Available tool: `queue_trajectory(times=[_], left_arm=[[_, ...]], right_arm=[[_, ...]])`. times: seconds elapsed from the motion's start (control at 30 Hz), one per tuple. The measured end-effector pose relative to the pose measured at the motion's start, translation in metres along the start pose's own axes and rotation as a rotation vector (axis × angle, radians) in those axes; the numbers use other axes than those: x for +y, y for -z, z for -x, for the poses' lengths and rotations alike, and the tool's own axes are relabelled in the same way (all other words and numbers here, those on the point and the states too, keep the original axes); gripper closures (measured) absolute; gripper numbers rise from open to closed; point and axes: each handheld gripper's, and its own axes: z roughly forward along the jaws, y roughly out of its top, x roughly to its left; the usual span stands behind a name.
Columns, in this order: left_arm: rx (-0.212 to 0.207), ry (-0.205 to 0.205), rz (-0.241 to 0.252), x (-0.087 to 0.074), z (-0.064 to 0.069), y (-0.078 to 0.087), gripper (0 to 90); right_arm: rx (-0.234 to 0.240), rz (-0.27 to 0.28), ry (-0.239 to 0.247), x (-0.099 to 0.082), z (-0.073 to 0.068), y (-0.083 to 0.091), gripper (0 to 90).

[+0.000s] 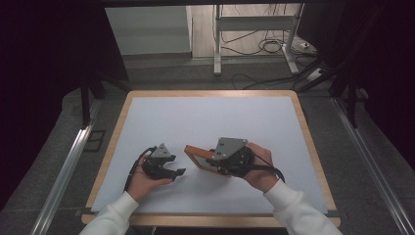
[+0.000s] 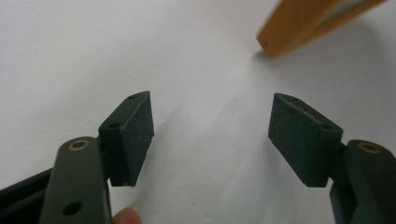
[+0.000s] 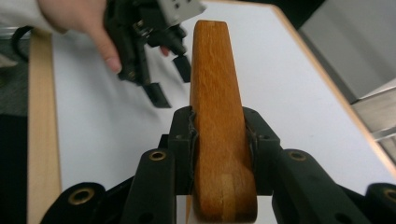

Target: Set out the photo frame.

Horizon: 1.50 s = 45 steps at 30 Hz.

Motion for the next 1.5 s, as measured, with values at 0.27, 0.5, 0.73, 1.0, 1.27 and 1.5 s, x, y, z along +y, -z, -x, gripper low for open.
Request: queue_trajectory(times=[0.27,0.5,0.73,1.0,1.27,1.5], left_arm=[[-0.004,0.003,-0.005,0.0,0.0,-0.001,30.4],[-0.006,-0.003,-0.012,0.0,0.0,-0.001,30.4],[-0.005,0.0,-0.01,0.0,-0.001,-0.001,30.3],[-0.006,-0.002,-0.009,0.0,-0.001,0.0,30.3],[-0.005,-0.005,-0.009,0.0,-0.001,-0.001,30.4],[-0.004,-0.005,-0.011,-0.001,-0.001,0.0,30.3]], right_arm=[[-0.032,-0.007,-0.038,-0.008,0.016,-0.002,67.4],[-0.065,-0.026,-0.089,-0.02,0.034,-0.005,61.1],[-0.086,-0.027,-0.154,-0.03,0.053,-0.011,54.8],[-0.132,-0.046,-0.196,-0.035,0.066,-0.022,46.3],[-0.186,-0.038,-0.233,-0.038,0.077,-0.031,42.6],[-0.248,-0.012,-0.244,-0.036,0.073,-0.03,32.3]])
